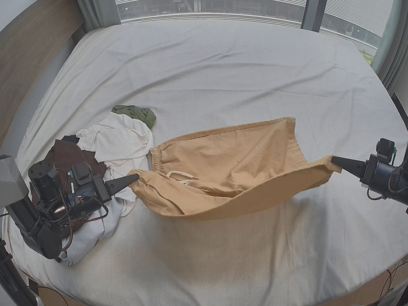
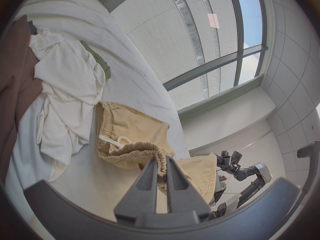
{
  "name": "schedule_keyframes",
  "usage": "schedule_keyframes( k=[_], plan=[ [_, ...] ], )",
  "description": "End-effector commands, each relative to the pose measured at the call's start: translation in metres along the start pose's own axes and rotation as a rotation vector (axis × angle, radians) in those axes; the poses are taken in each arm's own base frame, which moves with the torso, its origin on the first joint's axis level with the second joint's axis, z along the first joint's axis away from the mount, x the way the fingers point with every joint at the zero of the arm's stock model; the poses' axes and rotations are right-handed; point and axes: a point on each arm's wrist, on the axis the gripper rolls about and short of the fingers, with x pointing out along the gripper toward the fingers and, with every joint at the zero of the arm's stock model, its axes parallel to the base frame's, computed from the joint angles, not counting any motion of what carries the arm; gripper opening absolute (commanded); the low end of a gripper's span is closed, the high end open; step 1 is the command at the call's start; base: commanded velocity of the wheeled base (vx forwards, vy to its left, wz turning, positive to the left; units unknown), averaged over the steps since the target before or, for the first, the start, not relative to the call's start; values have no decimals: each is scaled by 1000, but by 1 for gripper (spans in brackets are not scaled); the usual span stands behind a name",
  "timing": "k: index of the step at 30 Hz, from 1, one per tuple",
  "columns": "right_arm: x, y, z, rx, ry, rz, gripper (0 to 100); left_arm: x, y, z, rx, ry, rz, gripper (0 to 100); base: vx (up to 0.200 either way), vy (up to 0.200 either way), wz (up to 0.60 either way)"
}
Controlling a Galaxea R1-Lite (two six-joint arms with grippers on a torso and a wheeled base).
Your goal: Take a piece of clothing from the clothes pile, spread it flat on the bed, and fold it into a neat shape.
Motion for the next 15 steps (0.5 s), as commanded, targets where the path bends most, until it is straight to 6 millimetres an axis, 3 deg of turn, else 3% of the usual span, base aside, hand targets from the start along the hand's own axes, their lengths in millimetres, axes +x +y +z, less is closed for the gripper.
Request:
schedule_keyframes(
  k=[1, 15],
  plan=[
    [3, -10, 2, 14, -13, -23, 0, 5, 0, 6, -6, -34, 5, 0, 0, 0, 0],
    [11, -25, 9, 17, -67, -34, 0, 17, 10, 9, -20, -86, 52, 0, 0, 0, 0]
  ],
)
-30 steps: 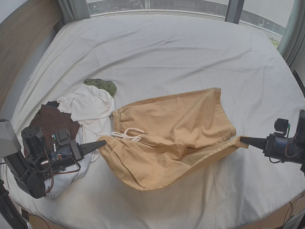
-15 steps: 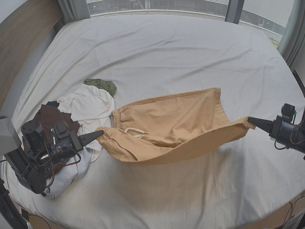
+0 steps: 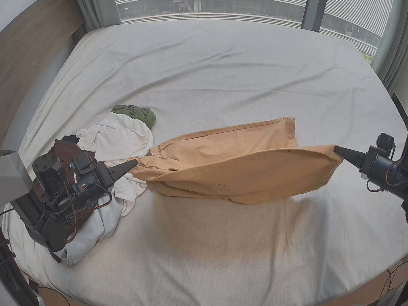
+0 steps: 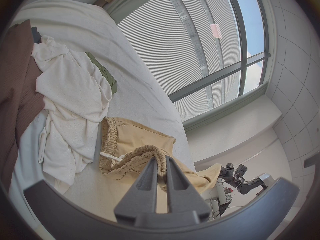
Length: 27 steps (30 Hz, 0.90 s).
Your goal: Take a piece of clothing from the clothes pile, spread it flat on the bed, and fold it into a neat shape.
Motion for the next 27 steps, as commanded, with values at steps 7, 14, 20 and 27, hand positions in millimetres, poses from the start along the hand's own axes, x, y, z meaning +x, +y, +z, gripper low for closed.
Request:
schedule_keyframes(
  k=[7, 14, 20, 27],
  plan=[
    [8, -9, 2, 14, -12, -4, 0, 7, 2, -6, -6, 20, -5, 0, 0, 0, 0],
    [37, -27, 11, 45, -26, 0, 0, 26, 2, -15, -2, -27, 39, 0, 0, 0, 0],
    [57, -38, 23, 39, -57, -14, 0, 43, 12, -14, 4, -94, 87, 0, 0, 0, 0],
    [77, -45, 41, 53, -92, 9, 0, 51, 16, -8, 5, -146, 104, 0, 0, 0, 0]
  ],
)
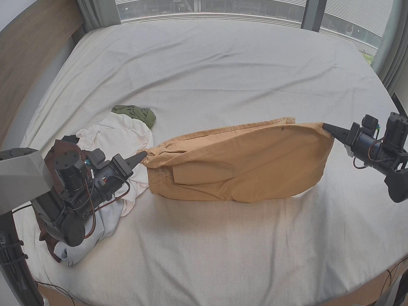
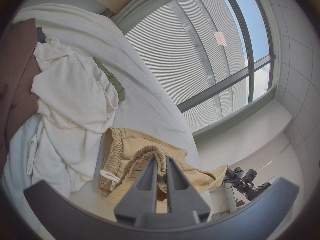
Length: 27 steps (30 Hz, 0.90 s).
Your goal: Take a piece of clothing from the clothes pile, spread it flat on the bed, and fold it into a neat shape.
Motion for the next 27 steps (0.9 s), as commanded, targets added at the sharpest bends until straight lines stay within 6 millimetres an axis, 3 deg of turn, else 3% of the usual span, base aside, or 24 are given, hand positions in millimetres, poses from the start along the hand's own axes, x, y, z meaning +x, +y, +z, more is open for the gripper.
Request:
schedule_keyframes(
  k=[1, 7, 27],
  plan=[
    [17, -13, 4, 19, 1, -2, 0, 7, 6, -2, -4, -8, 12, 0, 0, 0, 0],
    [41, -27, 12, 24, 5, -5, 0, 19, 16, 1, -17, -78, 54, 0, 0, 0, 0],
    [75, -44, 10, 14, 6, 21, 0, 30, 32, -4, -31, -89, 83, 0, 0, 0, 0]
  ],
)
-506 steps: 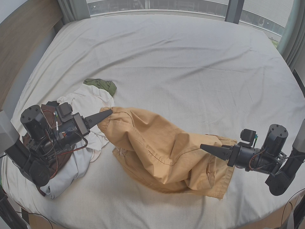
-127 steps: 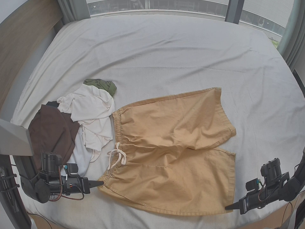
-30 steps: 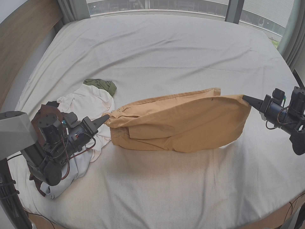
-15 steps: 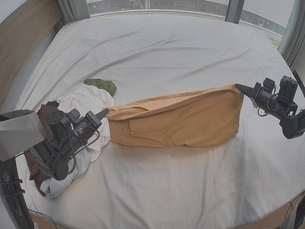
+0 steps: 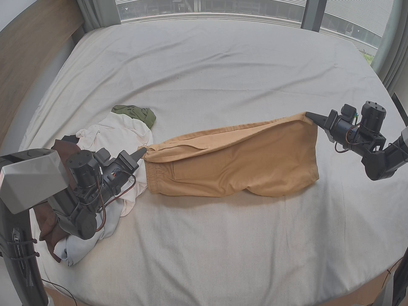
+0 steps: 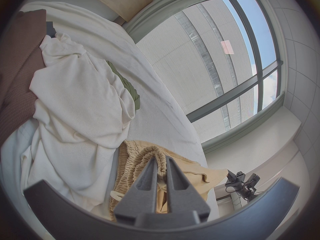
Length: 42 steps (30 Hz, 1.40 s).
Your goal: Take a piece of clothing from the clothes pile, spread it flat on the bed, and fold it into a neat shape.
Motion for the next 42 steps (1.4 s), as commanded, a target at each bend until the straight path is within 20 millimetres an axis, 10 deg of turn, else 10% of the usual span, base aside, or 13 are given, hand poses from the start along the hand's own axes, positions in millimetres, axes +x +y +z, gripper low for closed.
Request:
schedule_keyframes(
  k=[1, 3, 4, 6, 7, 16, 28, 42],
  plan=[
    [6, -4, -1, 0, 3, 4, 0, 3, 5, -2, -3, 5, 7, 0, 0, 0, 0],
    [7, -2, 2, -7, -5, 10, 0, 4, 5, -3, -3, 5, 5, 0, 0, 0, 0],
    [8, -3, 2, -9, -7, 11, 0, 4, 6, -2, -3, 4, 6, 100, 0, 0, 0],
    [10, -4, 3, -10, -10, 14, 0, 6, 7, -1, -1, -3, 2, 100, 0, 0, 0],
    [13, -6, 6, -15, -22, 15, 100, 8, 7, -1, -1, -7, 0, 100, 0, 0, 0],
    [20, -6, 6, -26, -89, -16, 100, 15, 16, 14, -5, -121, 49, 100, 0, 0, 0],
    [-52, 23, -48, 27, -24, -57, 100, -7, -21, 5, -5, -34, -19, 100, 0, 0, 0],
    [-75, 22, -72, -48, 56, -108, 100, -33, -32, -2, 171, 74, -57, 100, 0, 0, 0]
  ],
)
